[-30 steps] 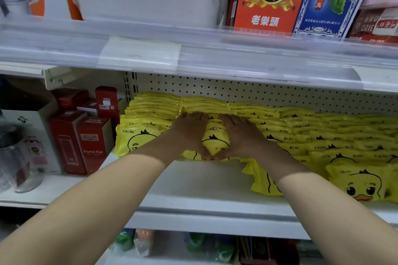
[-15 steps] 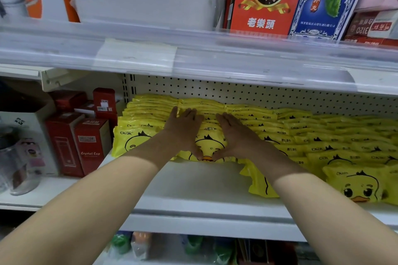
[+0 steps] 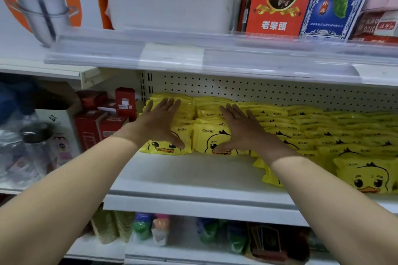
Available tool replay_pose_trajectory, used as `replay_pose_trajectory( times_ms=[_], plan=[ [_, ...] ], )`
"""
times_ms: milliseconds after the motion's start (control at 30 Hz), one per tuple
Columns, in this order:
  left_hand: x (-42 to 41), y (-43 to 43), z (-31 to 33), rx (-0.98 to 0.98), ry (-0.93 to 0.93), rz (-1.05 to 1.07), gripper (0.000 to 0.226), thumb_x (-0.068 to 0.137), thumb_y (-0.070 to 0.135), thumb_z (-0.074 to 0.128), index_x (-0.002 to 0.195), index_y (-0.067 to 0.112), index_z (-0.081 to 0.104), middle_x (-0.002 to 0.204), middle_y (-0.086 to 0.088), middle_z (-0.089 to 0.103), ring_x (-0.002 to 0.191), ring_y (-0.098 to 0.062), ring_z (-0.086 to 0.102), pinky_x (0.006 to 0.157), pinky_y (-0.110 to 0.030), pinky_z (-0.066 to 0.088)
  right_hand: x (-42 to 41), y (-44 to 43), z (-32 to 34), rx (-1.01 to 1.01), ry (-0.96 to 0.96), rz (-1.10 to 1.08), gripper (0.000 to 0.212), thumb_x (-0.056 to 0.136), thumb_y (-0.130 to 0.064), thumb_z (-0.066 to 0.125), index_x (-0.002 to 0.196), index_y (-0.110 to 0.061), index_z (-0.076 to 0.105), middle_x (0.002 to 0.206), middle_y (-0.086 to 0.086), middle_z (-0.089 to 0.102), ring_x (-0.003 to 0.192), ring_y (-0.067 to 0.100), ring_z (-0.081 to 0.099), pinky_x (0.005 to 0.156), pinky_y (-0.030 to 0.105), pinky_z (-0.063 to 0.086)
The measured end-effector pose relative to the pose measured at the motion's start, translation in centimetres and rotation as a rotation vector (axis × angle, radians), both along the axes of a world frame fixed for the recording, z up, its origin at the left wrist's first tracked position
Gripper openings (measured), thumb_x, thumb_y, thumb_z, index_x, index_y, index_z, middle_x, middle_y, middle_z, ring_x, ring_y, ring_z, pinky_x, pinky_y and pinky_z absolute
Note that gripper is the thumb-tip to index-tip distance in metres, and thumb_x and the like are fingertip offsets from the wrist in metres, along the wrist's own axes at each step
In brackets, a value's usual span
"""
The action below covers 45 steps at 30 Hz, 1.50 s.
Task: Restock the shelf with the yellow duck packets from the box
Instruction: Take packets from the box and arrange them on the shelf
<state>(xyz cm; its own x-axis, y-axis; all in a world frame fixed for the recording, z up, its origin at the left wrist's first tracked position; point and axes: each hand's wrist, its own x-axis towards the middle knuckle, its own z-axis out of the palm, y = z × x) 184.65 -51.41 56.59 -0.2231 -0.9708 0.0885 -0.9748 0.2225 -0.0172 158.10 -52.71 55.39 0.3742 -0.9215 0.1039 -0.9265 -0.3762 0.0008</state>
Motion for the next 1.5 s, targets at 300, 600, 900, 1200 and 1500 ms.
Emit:
replay_pose_trajectory(
  times_ms=[300, 600, 900, 1200, 1500],
  plan=[
    [1.7, 0.2, -3.1, -0.069, 0.001, 0.021, 0.144, 0.053, 0.069, 0.079, 0.155, 0.022, -0.012, 0.164, -0.004, -0.007, 0.150, -0.022, -0.009, 0.121, -0.049, -0.002, 2.0, -0.2, -0.9, 0.013, -0.008, -0.040, 0.132, 0.068, -0.060, 0.080, 0.158, -0.024, -0.010, 0.166, 0.002, -0.011, 0.153, 0.022, -0.010, 0.123, 0.050, 0.003],
    [2.5, -0.5, -3.3, -0.090, 0.013, 0.049, 0.134, 0.054, 0.066, 0.081, 0.155, 0.029, 0.000, 0.164, -0.001, 0.000, 0.151, -0.022, -0.003, 0.120, -0.053, 0.005, 2.6, -0.6, -1.2, -0.013, 0.014, -0.064, 0.132, 0.067, -0.059, 0.081, 0.158, -0.022, -0.006, 0.167, 0.003, -0.006, 0.153, 0.023, -0.006, 0.123, 0.051, 0.008],
    [2.7, -0.8, -3.3, -0.058, 0.031, 0.048, 0.133, 0.054, 0.065, 0.081, 0.155, 0.030, 0.003, 0.164, 0.000, 0.003, 0.151, -0.023, -0.002, 0.119, -0.054, 0.004, 2.5, -0.5, -1.3, -0.019, 0.024, -0.050, 0.129, 0.067, -0.059, 0.081, 0.159, -0.021, -0.002, 0.167, 0.004, 0.001, 0.153, 0.023, 0.004, 0.122, 0.047, 0.014],
    [2.7, -1.3, -3.3, -0.039, 0.008, 0.048, 0.135, 0.052, 0.069, 0.080, 0.155, 0.029, 0.002, 0.163, 0.000, 0.002, 0.151, -0.023, 0.000, 0.119, -0.055, 0.008, 3.2, -0.7, -0.8, 0.023, 0.022, -0.024, 0.129, 0.066, -0.057, 0.083, 0.159, -0.020, 0.002, 0.166, 0.003, 0.007, 0.153, 0.023, 0.005, 0.122, 0.046, 0.015],
    [2.9, -1.1, -3.5, -0.054, 0.002, 0.046, 0.134, 0.054, 0.070, 0.078, 0.155, 0.031, 0.000, 0.164, 0.001, 0.000, 0.151, -0.022, -0.002, 0.118, -0.054, 0.006, 1.0, -2.1, 0.5, 0.137, 0.019, -0.086, 0.150, 0.051, -0.074, 0.081, 0.156, -0.030, -0.016, 0.165, 0.002, -0.018, 0.151, 0.021, -0.018, 0.123, 0.049, -0.003]
  ],
)
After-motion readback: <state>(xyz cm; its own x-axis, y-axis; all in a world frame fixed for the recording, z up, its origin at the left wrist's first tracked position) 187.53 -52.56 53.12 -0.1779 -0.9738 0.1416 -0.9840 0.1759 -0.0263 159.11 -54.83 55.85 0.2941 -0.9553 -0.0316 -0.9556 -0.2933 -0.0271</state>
